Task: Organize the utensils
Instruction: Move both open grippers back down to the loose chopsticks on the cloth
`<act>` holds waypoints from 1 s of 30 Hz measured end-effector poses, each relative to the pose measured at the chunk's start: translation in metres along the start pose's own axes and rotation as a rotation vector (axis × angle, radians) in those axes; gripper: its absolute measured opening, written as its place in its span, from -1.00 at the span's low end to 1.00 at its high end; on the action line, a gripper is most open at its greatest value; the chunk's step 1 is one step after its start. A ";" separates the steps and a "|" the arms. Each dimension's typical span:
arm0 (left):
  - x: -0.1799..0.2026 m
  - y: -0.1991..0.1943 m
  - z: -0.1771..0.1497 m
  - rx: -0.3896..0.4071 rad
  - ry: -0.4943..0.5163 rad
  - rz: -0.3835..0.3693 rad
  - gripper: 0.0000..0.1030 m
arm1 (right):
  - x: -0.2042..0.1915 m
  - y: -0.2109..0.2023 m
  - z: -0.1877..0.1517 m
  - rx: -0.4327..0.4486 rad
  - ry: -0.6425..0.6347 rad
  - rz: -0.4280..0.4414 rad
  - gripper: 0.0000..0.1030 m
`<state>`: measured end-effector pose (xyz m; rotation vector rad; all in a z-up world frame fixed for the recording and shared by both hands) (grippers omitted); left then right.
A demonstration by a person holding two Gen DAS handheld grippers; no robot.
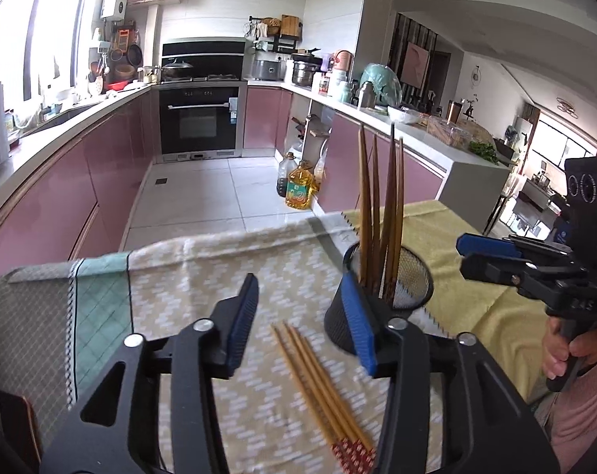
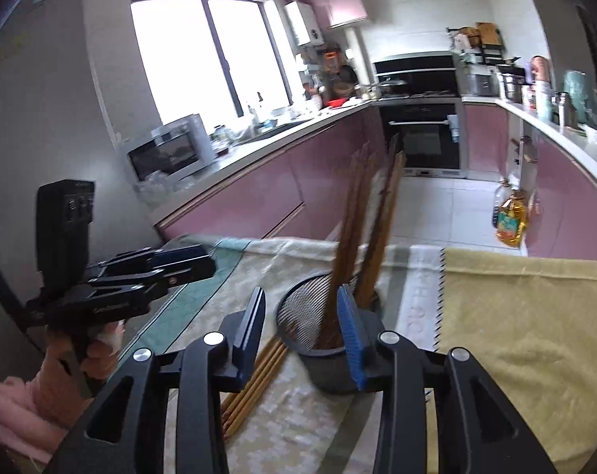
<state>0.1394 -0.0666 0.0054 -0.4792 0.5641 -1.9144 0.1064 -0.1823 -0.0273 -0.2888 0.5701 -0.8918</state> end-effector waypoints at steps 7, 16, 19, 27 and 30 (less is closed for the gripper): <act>-0.011 0.009 -0.062 -0.119 0.009 0.051 0.01 | -0.023 0.064 -0.067 -0.214 0.046 0.046 -0.25; -0.010 0.020 -0.112 -0.207 0.014 0.091 0.04 | -0.023 0.091 -0.093 -0.266 0.072 -0.014 -0.25; -0.009 0.021 -0.117 -0.220 0.010 0.087 0.04 | -0.023 0.093 -0.096 -0.273 0.060 -0.040 -0.25; -0.005 0.023 -0.121 -0.231 0.011 0.085 0.04 | -0.028 0.098 -0.103 -0.280 0.023 -0.082 -0.25; -0.006 0.024 -0.121 -0.235 0.006 0.086 0.04 | -0.031 0.099 -0.104 -0.281 0.004 -0.097 -0.25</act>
Point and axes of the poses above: each gripper's, at about its wrist camera, not at the fingertips, and y roughly the way its jaws point, x to its right, z to its top, the point moved 6 cm from there along y, roughly the way its jaws point, and after that the axes turned 5 degrees about z, right-handed, at the moved point
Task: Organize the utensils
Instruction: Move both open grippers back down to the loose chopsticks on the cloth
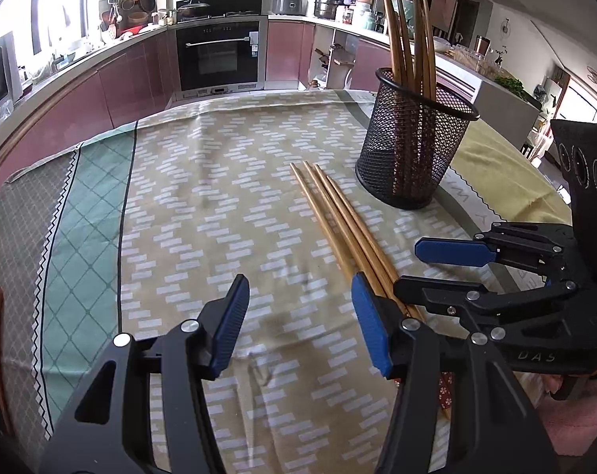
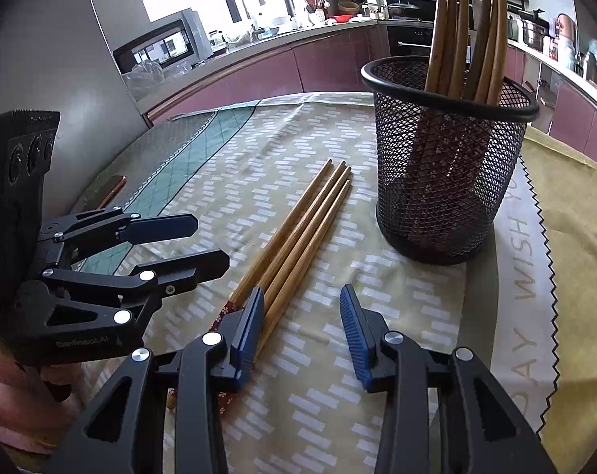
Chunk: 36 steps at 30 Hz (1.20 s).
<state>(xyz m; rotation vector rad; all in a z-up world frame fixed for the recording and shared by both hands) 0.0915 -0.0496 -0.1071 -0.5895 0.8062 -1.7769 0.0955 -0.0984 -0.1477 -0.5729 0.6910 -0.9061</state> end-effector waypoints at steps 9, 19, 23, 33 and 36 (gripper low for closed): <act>0.002 0.003 0.001 -0.001 0.002 -0.006 0.05 | 0.000 0.000 0.000 -0.003 -0.014 -0.029 -0.28; 0.013 0.009 0.005 -0.003 0.036 -0.019 0.06 | 0.005 -0.002 -0.001 -0.014 -0.008 -0.046 -0.40; 0.016 0.017 0.005 -0.022 0.042 -0.016 0.06 | 0.007 -0.005 -0.003 -0.011 -0.002 -0.045 -0.40; 0.017 0.025 0.005 -0.041 0.049 0.003 -0.06 | 0.009 -0.006 -0.005 -0.009 -0.001 -0.043 -0.40; 0.016 0.026 0.005 -0.043 0.045 0.013 -0.20 | 0.009 -0.006 -0.005 -0.009 -0.001 -0.044 -0.40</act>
Point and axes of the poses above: each gripper's, at about its wrist camera, not at the fingertips, and y roughly the way its jaws point, x to its right, z to its top, the point moved 6 cm from there along y, roughly the way its jaws point, and after that the axes turned 5 degrees about z, right-handed, at the moved point
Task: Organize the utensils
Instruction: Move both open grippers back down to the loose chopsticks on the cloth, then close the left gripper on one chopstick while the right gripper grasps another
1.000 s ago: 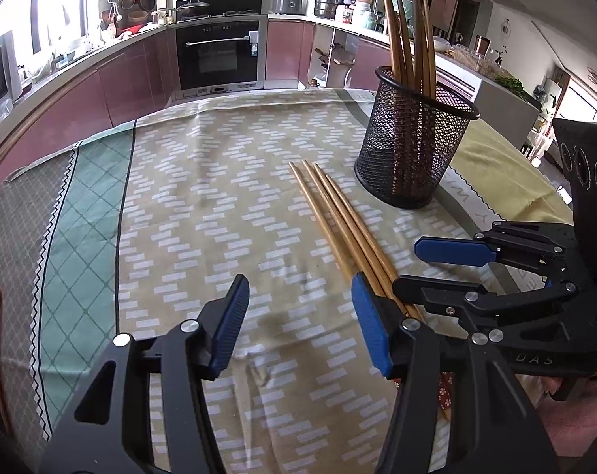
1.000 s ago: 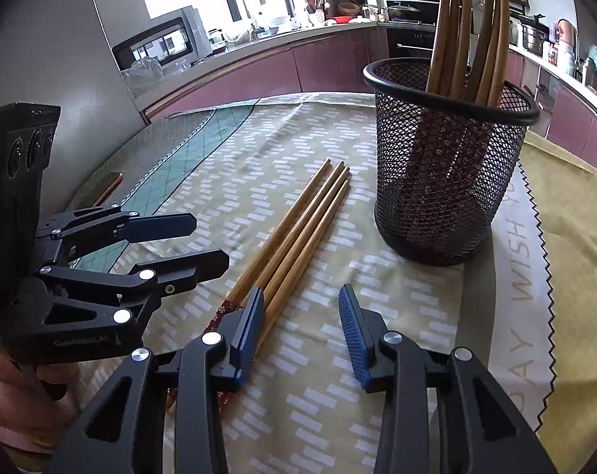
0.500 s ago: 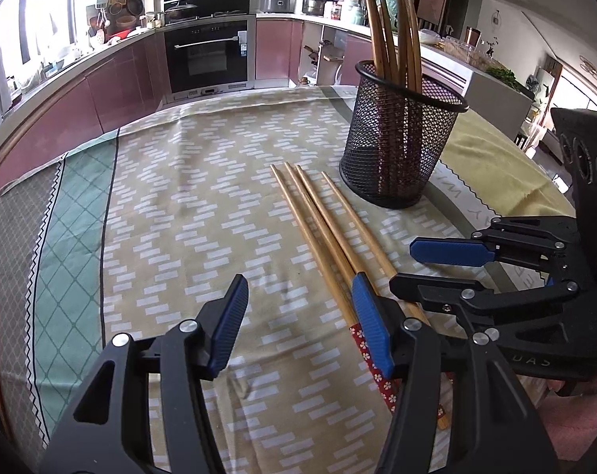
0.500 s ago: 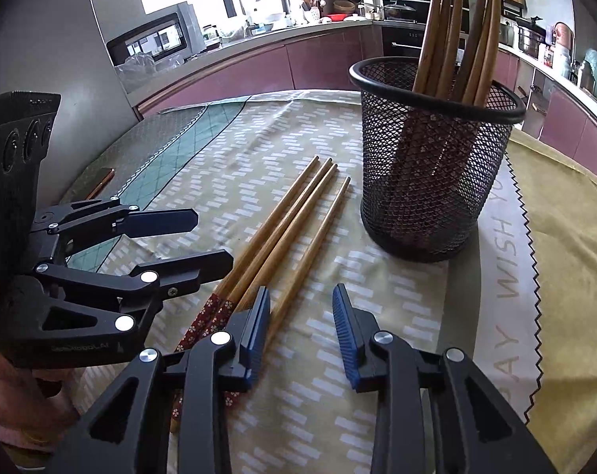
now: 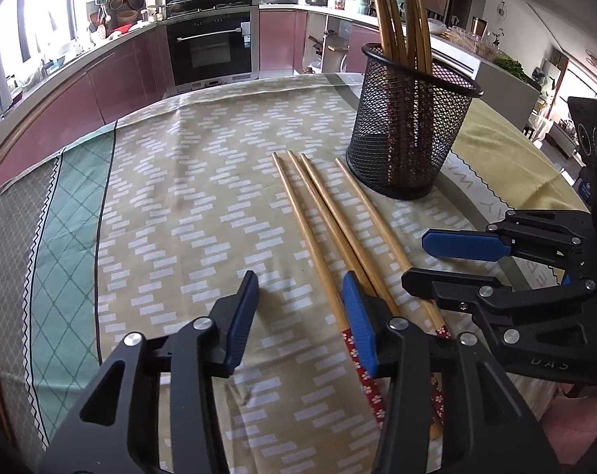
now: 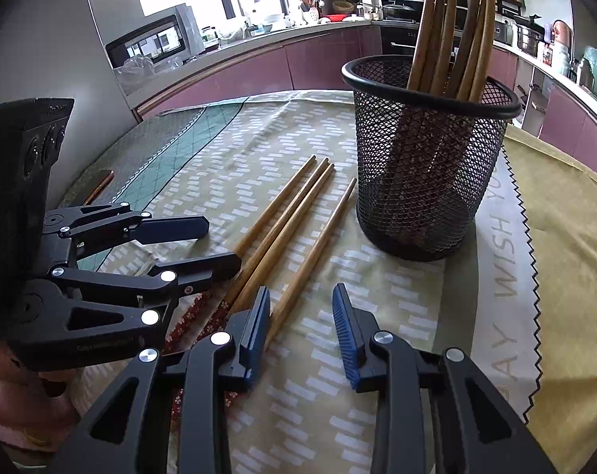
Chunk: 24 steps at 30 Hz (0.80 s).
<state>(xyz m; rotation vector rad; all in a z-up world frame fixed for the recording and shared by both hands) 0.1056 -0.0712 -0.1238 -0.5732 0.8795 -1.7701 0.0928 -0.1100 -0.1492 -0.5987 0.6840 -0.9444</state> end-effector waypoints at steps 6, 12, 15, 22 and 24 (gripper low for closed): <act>-0.002 0.003 0.004 -0.009 -0.002 0.002 -0.25 | -0.001 0.005 0.006 0.002 -0.003 -0.011 -0.40; 0.000 0.012 0.017 -0.014 0.004 0.013 -0.27 | 0.001 0.011 0.014 0.006 0.010 -0.010 -0.42; 0.000 0.015 0.019 -0.014 0.000 0.022 -0.39 | 0.004 0.012 0.017 0.007 0.021 -0.012 -0.50; -0.001 0.015 0.019 -0.009 -0.024 0.008 -0.76 | 0.012 0.013 0.017 0.014 0.066 0.013 -0.73; -0.001 0.015 0.019 -0.009 -0.036 0.002 -0.78 | 0.014 0.012 0.016 0.016 0.078 0.025 -0.78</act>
Point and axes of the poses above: each gripper's, at about its wrist camera, not at the fingertips, and y roughly the way its jaws point, x to its right, z to its top, the point moved 6 cm from there along y, roughly the way its jaws point, and after that the axes turned 5 degrees about z, right-handed, at the moved point
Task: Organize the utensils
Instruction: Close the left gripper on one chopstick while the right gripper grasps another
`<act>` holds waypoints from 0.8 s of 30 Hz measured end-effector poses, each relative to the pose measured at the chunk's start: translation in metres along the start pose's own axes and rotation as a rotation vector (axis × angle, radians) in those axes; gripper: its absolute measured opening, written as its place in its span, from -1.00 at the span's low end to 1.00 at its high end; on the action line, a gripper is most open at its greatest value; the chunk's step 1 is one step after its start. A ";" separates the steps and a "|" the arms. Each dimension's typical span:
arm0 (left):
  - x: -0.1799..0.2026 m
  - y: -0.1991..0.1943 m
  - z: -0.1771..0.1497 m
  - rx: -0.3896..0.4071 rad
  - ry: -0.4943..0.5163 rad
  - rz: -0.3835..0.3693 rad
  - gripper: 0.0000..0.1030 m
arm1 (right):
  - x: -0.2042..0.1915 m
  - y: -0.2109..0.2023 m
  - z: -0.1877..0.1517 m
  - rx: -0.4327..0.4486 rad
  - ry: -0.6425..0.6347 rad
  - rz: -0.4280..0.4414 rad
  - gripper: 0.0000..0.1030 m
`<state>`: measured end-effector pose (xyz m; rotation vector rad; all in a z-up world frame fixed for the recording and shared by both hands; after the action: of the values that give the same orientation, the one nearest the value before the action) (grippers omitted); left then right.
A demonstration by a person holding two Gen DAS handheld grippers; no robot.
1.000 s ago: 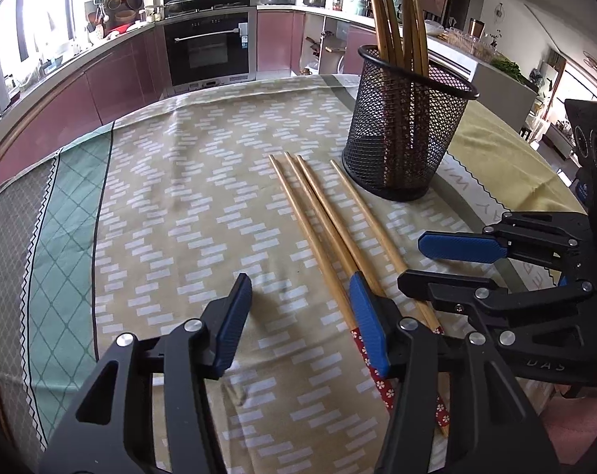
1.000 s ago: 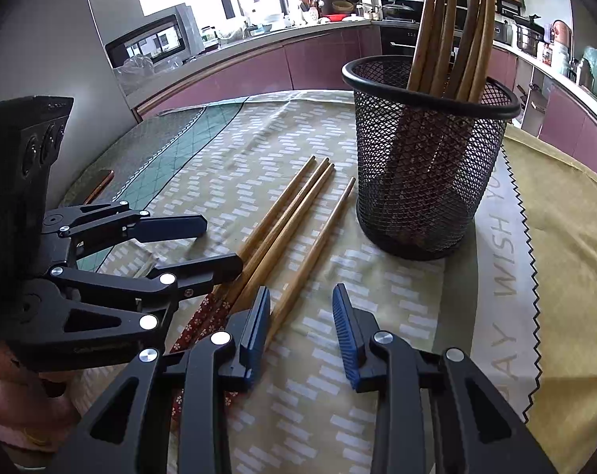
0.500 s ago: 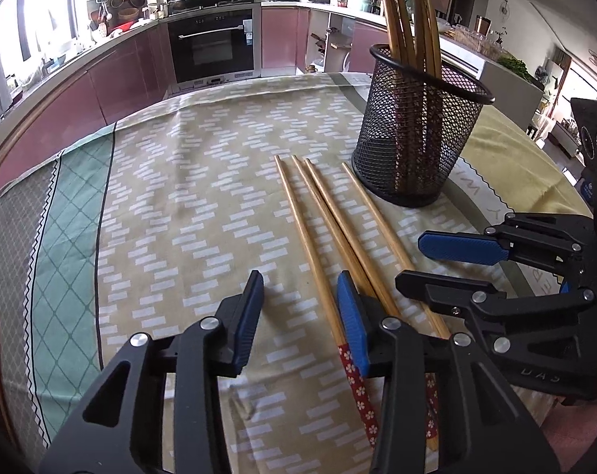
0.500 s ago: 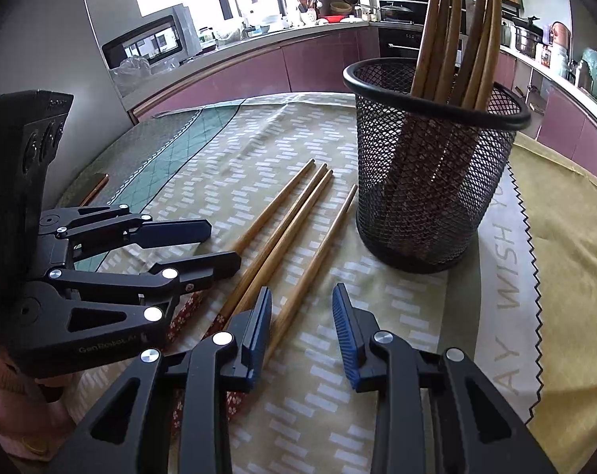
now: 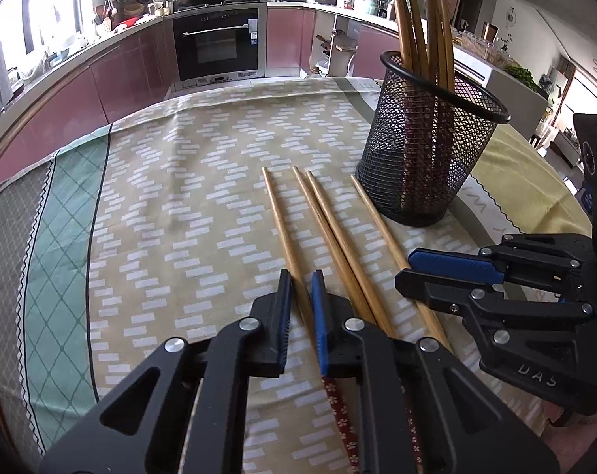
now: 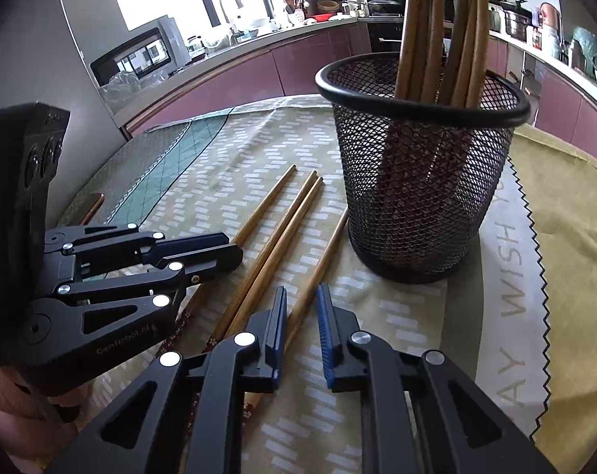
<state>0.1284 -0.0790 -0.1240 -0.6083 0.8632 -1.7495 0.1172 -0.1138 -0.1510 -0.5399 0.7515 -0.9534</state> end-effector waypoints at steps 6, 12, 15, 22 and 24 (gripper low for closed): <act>-0.005 -0.004 -0.005 0.001 -0.042 -0.009 -0.85 | 0.009 -0.003 -0.001 0.013 0.058 0.039 -0.87; -0.010 -0.012 -0.009 0.016 -0.063 -0.029 -0.85 | 0.010 -0.009 -0.001 0.030 0.071 0.053 -0.89; -0.008 -0.018 -0.012 0.023 -0.052 -0.042 -0.85 | 0.007 -0.014 -0.002 0.041 0.060 0.070 -0.89; -0.001 -0.024 -0.017 0.025 -0.026 -0.075 -0.85 | -0.005 -0.020 -0.003 0.043 0.020 0.111 -0.89; 0.002 -0.024 -0.020 0.019 -0.017 -0.079 -0.85 | -0.007 -0.018 -0.003 0.033 0.013 0.111 -0.89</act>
<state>0.0996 -0.0708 -0.1174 -0.6510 0.8200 -1.8189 0.1031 -0.1169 -0.1379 -0.4584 0.7684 -0.8652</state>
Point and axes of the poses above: each gripper's, at about its wrist camera, not at the fingertips, and y roughly the way its jaws point, x to its right, z to its top, the point moved 6 cm from there along y, roughly the way its jaws point, and after that the axes turned 5 degrees about z, right-handed, at the moved point
